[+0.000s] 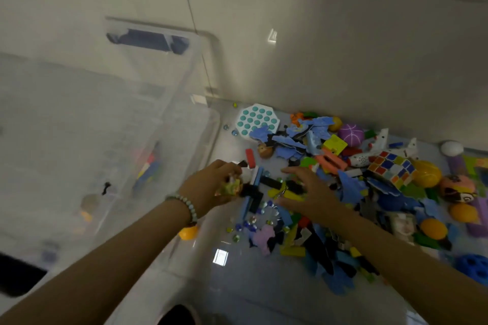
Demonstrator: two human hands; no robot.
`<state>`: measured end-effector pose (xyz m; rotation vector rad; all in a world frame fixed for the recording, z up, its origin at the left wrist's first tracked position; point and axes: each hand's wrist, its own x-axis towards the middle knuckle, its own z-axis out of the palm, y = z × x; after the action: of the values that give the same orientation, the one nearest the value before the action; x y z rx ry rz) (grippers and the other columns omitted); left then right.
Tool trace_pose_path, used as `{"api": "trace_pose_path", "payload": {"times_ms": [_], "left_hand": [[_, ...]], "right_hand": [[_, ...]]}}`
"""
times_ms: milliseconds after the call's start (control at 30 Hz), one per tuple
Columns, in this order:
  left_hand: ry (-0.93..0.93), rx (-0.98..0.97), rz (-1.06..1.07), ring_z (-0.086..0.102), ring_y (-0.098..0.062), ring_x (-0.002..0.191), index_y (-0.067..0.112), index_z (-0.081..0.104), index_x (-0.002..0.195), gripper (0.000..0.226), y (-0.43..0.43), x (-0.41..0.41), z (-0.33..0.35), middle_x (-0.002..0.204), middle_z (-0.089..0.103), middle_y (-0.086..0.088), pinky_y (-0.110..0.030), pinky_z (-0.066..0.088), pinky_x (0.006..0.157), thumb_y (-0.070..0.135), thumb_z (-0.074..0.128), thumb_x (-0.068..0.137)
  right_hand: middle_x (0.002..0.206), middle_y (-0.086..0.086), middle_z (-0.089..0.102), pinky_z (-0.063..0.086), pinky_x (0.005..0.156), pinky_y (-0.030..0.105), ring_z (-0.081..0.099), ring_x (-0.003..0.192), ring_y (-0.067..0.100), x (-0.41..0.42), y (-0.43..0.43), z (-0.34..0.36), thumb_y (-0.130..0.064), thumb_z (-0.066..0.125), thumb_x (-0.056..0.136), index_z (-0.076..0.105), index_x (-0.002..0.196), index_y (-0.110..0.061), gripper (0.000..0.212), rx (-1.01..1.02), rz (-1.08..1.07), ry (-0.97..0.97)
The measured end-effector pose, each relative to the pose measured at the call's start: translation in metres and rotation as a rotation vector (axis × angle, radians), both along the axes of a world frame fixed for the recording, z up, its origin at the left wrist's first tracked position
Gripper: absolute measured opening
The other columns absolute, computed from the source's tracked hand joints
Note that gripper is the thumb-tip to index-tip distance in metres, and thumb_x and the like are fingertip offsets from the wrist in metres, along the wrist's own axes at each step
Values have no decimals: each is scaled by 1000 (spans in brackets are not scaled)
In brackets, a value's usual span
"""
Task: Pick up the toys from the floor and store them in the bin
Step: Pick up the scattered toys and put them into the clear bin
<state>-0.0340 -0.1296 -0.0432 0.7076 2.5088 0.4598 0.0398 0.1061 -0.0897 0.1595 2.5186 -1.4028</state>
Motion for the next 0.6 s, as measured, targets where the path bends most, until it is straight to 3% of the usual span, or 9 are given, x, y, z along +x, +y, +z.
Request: {"api": "trace_pose_path", "payload": {"times_ms": [167,233,333,500,600], "left_hand": [[-20,-42,90,55,-21,109,26,50,124,51,-74,18,-7,127,46,1,-38,47,92,21,71,77],[-8,-25,118,56,-23,107,25,51,123,52,-88,21,-11,126,48,-1,-38,47,92,21,72,76],[7,-7,135,55,-24,107,24,50,123,53,-98,22,-15,125,48,-2,-40,46,92,20,73,75],[62,-87,151,55,-27,106,23,45,127,53,-101,16,-19,132,42,-4,-37,47,89,19,68,79],[89,-73,179,55,-27,104,23,45,127,53,-106,12,-22,130,43,-4,-35,47,87,20,69,80]], "right_hand": [[122,-15,41,35,79,0,43,110,1,11,-66,4,-40,77,71,43,130,-31,68,24,203,-28],[127,-12,42,38,84,5,43,114,2,18,-89,0,-39,77,71,42,129,-32,69,-8,231,-71],[132,-5,42,44,96,25,44,118,8,25,-118,-11,-35,77,72,41,131,-30,70,-70,255,-169],[131,-1,43,40,87,21,43,107,6,19,-156,-37,-32,76,74,41,133,-22,69,-64,199,-185],[129,-1,43,44,91,28,45,110,11,10,-179,-48,-32,77,73,41,133,-19,71,-53,122,-202]]}}
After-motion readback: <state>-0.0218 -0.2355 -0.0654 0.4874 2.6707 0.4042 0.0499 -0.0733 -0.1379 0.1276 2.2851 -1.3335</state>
